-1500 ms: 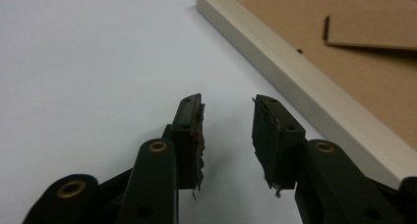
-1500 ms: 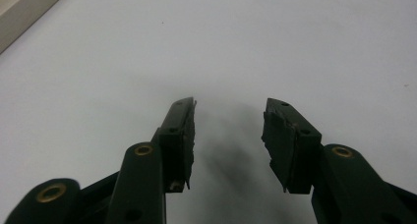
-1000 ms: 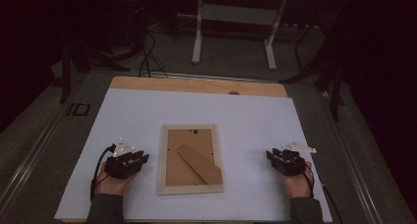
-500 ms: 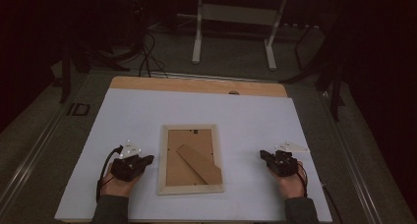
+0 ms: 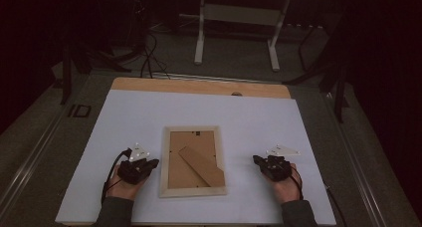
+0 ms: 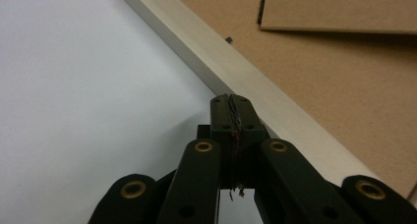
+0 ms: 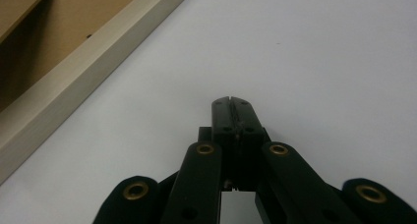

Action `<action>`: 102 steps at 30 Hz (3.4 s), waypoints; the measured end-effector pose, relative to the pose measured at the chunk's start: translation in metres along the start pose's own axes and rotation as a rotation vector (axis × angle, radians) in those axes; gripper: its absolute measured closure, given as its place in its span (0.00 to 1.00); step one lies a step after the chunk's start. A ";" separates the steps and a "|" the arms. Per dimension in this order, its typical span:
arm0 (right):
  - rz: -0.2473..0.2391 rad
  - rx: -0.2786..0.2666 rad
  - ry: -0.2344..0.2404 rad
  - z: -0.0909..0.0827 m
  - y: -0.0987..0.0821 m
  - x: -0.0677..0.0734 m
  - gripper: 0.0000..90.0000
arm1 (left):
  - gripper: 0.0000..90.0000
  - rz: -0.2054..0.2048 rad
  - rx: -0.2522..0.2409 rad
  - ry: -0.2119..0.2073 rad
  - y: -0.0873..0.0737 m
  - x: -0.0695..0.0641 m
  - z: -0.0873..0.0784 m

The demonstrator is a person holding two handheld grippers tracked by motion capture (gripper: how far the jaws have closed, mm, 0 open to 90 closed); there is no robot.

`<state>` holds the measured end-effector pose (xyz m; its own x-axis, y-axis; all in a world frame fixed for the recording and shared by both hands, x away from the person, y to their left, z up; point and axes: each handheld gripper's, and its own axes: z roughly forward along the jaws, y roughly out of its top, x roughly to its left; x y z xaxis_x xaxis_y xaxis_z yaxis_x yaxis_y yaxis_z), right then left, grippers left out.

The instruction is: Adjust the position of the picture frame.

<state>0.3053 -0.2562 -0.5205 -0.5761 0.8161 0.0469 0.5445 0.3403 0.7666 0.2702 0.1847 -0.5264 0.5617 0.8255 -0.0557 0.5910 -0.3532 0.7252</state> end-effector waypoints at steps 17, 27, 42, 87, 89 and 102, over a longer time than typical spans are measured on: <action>-0.057 0.027 0.061 0.012 0.003 0.023 1.00 | 1.00 0.010 0.029 0.006 0.000 -0.003 0.009; -0.104 0.063 0.122 0.025 0.001 0.046 1.00 | 1.00 0.020 0.038 0.006 0.000 -0.006 0.011; -0.137 0.073 0.225 0.031 0.002 0.064 1.00 | 1.00 0.006 0.032 0.009 0.001 -0.005 0.014; -0.101 0.074 0.197 0.026 0.000 0.048 1.00 | 1.00 -0.038 0.015 0.043 0.039 -0.008 0.055; -0.102 0.074 0.197 0.026 0.000 0.047 1.00 | 1.00 -0.038 0.014 0.044 0.041 -0.008 0.057; -0.101 0.077 0.189 0.025 0.000 0.046 1.00 | 1.00 0.000 0.047 0.051 0.054 -0.006 0.066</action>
<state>0.2939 -0.2071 -0.5346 -0.7304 0.6761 0.0973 0.5187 0.4564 0.7229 0.3368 0.1315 -0.5322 0.5322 0.8464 -0.0200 0.6183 -0.3724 0.6921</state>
